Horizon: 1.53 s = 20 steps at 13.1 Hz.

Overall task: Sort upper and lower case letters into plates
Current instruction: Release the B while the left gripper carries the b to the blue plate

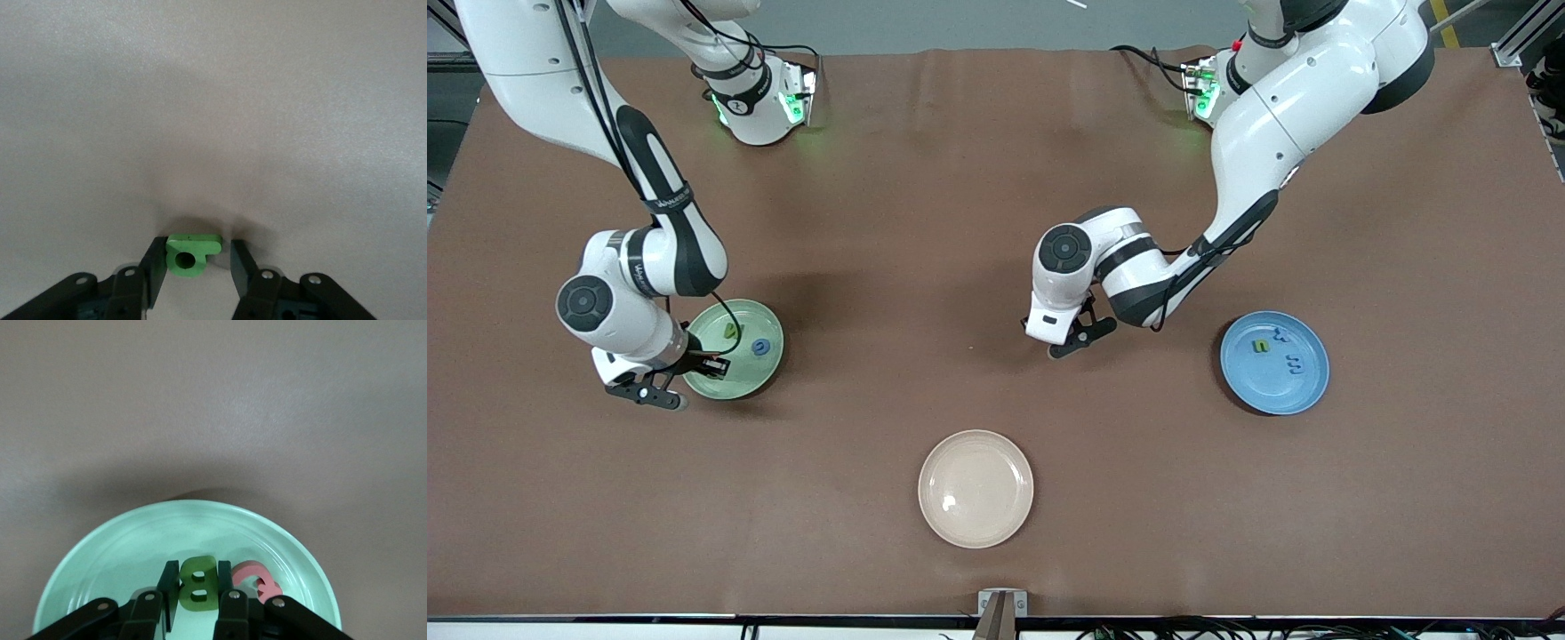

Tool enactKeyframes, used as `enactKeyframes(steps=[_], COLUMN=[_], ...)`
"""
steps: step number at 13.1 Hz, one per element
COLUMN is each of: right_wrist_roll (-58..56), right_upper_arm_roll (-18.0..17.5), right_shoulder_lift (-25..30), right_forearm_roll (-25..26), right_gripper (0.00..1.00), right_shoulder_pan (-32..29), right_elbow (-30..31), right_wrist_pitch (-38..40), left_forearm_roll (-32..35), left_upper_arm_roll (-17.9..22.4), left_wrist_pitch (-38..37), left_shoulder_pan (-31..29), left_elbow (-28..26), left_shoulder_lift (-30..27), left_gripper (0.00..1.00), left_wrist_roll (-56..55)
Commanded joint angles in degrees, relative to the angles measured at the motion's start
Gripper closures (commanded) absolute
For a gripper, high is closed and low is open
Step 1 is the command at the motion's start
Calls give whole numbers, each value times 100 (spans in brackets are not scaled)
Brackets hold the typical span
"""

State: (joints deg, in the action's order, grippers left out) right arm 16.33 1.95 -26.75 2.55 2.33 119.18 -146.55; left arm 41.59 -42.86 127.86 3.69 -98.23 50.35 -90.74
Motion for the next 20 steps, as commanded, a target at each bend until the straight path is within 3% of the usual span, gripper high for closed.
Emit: enactKeyframes(steps=[1,4,5,6,7,8,9,12,14,18,20], right_wrist_roll=[-43,-16,-16,-25,-51,-43,-34,-25,-25,-25,-25], right_upper_arm_roll=[-81,-98,-107,-99,-98,-107,-107,-107,-107,-107,-107], right_shoulder_lift=[56,21,12,12,12,12,21,21,21,21,21], right_forearm_roll=[26,0,-105,-140,-141,-149,-150,-150,-150,-150,-150], right_gripper=[100,99,96,84,63,14,0,0,0,0,0], right_shoulder_pan=[-84,-93,-84,-84,-84,-66,-75,-66,-66,-66,-66], right_elbow=[211,237,281,281,273,264,246,211,194,176,176], right_wrist_pitch=[-190,-181,-172,-155,-155,-155,-146,-128,-120,-120,-120], left_forearm_roll=[7,7,7,7,7,7,-2,-55,-64,-64,24], left_upper_arm_roll=[58,58,58,58,58,58,58,15,-318,-1924,-2278], left_wrist_pitch=[11,11,11,11,11,11,-15,-164,-646,-1849,-2255], left_shoulder_pan=[-35,-52,-52,-52,-52,-52,-52,-140,-394,-2333,-2889], left_elbow=[-91,-91,-91,-91,-91,-91,-91,-83,-39,-82,-117], left_shoulder_lift=[-69,-69,-78,-78,-78,-87,-104,-288,-420,-456,-482], left_gripper=[57,63,67,70,73,78,83,88,90,90,90], left_wrist_roll=[-32,3,3,12,12,12,-40,-49,29,1274,1899])
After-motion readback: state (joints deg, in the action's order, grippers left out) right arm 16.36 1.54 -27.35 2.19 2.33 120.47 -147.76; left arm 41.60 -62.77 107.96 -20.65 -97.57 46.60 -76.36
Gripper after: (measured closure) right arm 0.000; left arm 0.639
